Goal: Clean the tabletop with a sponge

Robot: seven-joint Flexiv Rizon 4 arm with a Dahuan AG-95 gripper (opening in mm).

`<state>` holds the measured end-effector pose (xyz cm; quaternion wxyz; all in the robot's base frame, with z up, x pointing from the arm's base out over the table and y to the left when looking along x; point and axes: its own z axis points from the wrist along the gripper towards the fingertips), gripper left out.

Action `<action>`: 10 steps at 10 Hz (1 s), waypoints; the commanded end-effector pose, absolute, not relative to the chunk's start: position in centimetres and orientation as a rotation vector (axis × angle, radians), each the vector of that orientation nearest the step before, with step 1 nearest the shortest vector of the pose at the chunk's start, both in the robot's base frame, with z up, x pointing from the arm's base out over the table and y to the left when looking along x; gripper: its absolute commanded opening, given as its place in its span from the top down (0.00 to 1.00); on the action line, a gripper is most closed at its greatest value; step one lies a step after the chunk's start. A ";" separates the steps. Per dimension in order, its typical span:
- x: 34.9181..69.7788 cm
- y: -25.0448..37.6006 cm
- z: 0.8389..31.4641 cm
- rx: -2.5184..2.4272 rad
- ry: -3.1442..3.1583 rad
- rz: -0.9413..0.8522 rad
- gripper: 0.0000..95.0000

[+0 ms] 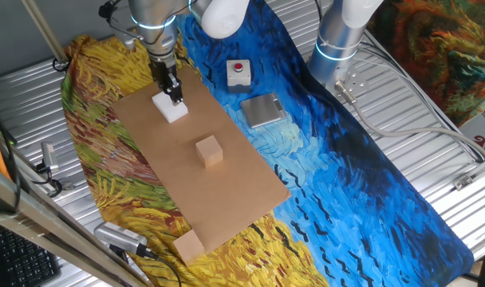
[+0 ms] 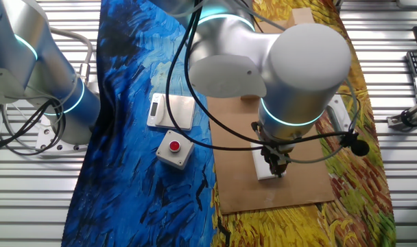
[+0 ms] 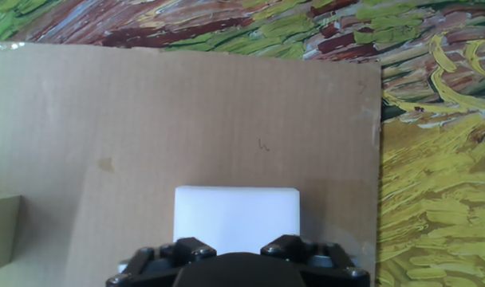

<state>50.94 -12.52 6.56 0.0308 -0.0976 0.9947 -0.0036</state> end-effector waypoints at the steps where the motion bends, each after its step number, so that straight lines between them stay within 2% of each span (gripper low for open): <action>1: 50.9 -12.5 6.6 -0.295 3.066 -0.004 0.00; 10: 51.0 -12.3 6.2 -0.274 3.064 0.000 0.00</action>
